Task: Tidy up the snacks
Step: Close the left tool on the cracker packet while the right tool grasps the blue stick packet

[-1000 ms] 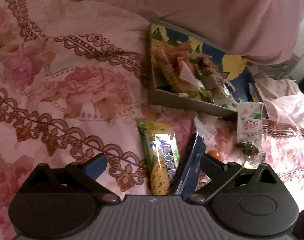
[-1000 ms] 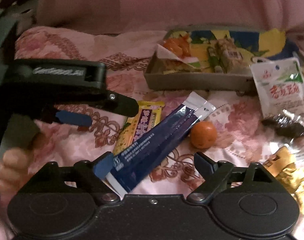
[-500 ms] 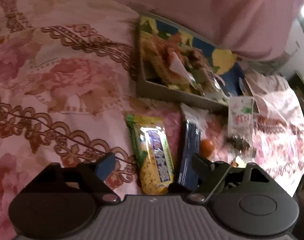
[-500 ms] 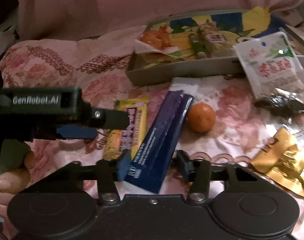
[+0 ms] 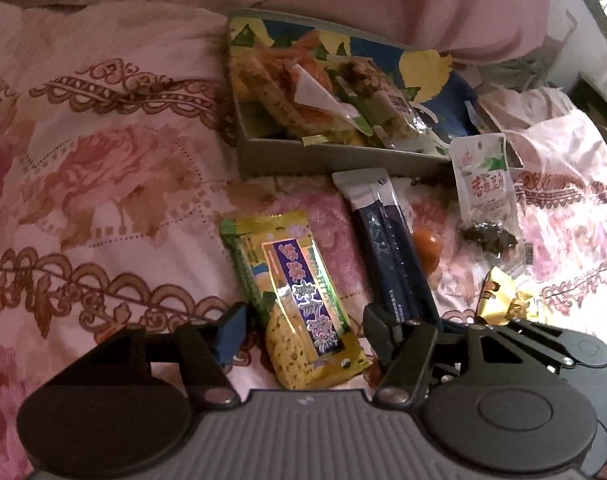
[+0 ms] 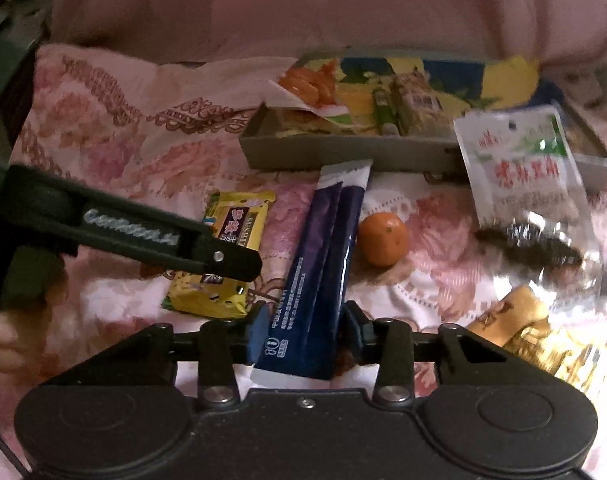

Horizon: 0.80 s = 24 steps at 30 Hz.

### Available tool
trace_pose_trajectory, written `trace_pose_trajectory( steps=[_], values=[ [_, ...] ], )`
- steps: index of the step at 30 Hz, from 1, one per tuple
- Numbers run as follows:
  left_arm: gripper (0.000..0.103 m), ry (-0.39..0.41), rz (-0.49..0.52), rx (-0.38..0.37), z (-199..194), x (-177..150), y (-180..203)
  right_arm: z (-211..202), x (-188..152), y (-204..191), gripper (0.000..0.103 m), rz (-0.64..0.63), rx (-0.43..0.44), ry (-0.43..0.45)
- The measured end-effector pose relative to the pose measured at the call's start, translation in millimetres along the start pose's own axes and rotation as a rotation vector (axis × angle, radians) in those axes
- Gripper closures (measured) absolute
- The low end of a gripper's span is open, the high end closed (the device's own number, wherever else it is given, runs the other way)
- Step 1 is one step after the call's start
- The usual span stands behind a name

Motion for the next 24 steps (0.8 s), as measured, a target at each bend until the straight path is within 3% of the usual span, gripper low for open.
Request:
trace_pose_trajectory(
  steps=[8, 17, 24],
  values=[
    [0.041, -0.003, 0.057, 0.041, 6, 1, 3, 11, 3, -2, 0.055, -0.039, -0.031, 0.015],
    [0.045, 0.001, 0.126, 0.084, 4, -2, 13, 8, 0, -9, 0.063, -0.088, -0.049, 0.044],
    [0.047, 0.005, 0.105, 0.100, -1, -2, 13, -2, -5, -15, 0.066, -0.145, -0.080, 0.061]
  ],
)
Point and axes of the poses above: each gripper's, at about its wrist camera, not at the fingertips, and z roughly the way its jaws point, y to its right, x to its top, the point moved 3 cm from there along z, roughly the way its jaws point, and after that the axes turned 2 degrees about y, right-handed, at the moved point
